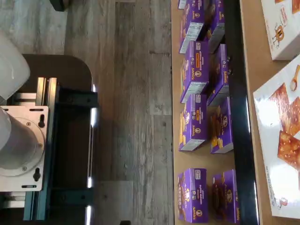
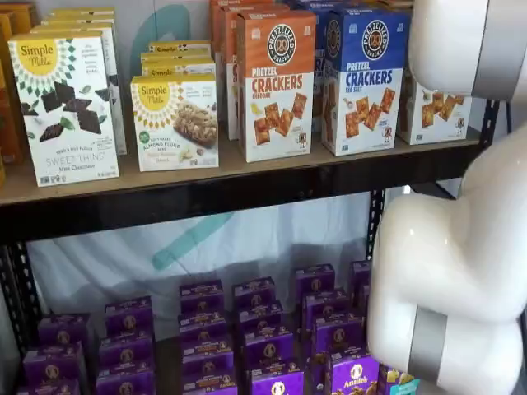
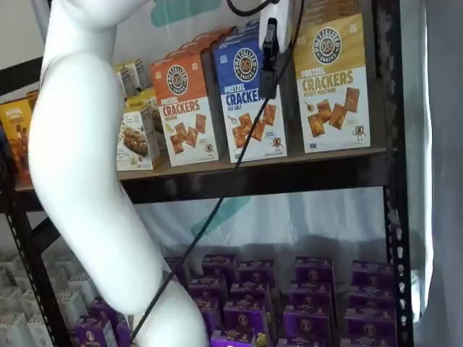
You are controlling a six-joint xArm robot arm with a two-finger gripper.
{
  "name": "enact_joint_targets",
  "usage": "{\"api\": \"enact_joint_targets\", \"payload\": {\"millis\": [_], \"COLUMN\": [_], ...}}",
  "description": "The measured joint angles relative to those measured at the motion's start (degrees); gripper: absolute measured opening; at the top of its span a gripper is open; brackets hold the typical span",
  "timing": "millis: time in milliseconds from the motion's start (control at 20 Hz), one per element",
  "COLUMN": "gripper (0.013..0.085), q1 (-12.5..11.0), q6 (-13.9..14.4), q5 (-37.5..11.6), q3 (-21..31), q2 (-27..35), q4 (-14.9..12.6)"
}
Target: Retrieve the yellow and white box located on the top shelf, the sixth one from the left
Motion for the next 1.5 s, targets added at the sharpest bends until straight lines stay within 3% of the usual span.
{"api": "enact_joint_targets", "payload": {"millis": [150, 300, 450, 750, 950, 1150, 1500], "gripper": [0.085, 0.085, 0.085, 0.085, 0.085, 0.085, 0.085], "q1": [2.5, 3.0, 2.2, -2.8, -2.9, -2.6, -6.0], "q6": [0.8, 1.4, 1.5, 0.8, -0.3, -1.1, -2.9], "q5": [-2.3, -3.2, -6.0, -9.2, -14.0, -14.7, -16.6], "q3": [2.1, 3.3, 5.6, 6.1, 7.0, 5.3, 0.2], "q2": [-2.2, -3.3, -5.4, -6.7, -8.0, -7.1, -3.8], "q4": [-3.2, -3.0, -0.5, 9.1, 8.9, 7.0, 11.0]}}
